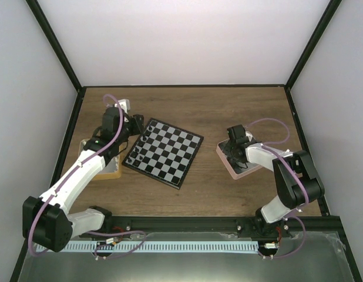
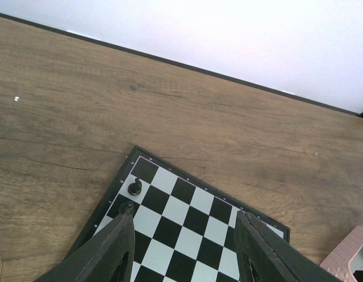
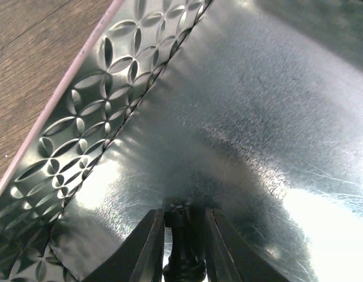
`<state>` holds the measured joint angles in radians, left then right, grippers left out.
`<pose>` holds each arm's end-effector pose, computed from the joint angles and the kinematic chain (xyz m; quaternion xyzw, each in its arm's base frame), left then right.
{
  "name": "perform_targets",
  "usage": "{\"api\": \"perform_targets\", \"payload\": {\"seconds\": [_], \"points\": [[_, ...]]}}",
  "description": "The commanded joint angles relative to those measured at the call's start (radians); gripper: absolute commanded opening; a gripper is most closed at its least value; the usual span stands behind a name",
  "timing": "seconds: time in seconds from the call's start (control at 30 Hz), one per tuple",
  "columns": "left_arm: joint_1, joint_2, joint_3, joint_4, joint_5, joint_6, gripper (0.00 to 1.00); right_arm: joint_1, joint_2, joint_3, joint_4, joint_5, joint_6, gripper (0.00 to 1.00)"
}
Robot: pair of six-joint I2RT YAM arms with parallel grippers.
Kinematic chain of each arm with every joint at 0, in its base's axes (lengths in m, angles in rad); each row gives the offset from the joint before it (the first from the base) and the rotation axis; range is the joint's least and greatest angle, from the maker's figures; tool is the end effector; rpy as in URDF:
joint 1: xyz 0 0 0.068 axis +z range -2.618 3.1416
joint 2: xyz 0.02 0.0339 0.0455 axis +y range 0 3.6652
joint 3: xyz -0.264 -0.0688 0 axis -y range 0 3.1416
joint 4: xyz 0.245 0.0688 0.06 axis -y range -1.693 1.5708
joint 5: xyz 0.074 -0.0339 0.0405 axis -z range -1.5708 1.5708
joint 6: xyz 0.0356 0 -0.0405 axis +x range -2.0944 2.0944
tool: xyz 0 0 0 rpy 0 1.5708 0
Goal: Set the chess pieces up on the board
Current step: Pick up the chess piece from the storage box.
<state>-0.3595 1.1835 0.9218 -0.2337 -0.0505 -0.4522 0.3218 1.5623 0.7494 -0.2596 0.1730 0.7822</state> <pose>0.2523 -0.0929 0.3004 -0.0527 0.8571 -0.1822 0.4790 0.2693 0.0833 0.1450 0.2410 0.9352 0.0575 0.2531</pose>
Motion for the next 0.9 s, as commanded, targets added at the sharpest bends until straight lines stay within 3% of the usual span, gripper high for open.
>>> {"api": "perform_targets", "payload": {"seconds": [0.0,0.13,0.3,0.43,0.73,0.87], "points": [[0.004,0.011,0.009,0.011,0.007,0.012,0.49,-0.016,-0.007,-0.029,-0.005,0.006,0.001,0.19],[0.004,0.014,0.009,0.014,0.009,0.012,0.49,-0.025,-0.013,-0.021,-0.012,-0.006,-0.024,0.19],[0.004,0.02,0.009,0.021,0.009,0.014,0.49,-0.024,-0.01,-0.001,-0.041,-0.06,-0.076,0.32],[0.004,0.039,0.007,0.024,0.009,0.014,0.49,-0.021,0.003,0.0,-0.078,-0.081,-0.11,0.35],[0.004,0.055,0.002,0.033,0.015,0.009,0.49,0.016,-0.012,-0.001,-0.152,-0.02,-0.109,0.29],[0.004,0.056,0.002,0.036,0.02,0.007,0.49,0.016,0.026,0.019,-0.156,-0.006,-0.114,0.18]]}}
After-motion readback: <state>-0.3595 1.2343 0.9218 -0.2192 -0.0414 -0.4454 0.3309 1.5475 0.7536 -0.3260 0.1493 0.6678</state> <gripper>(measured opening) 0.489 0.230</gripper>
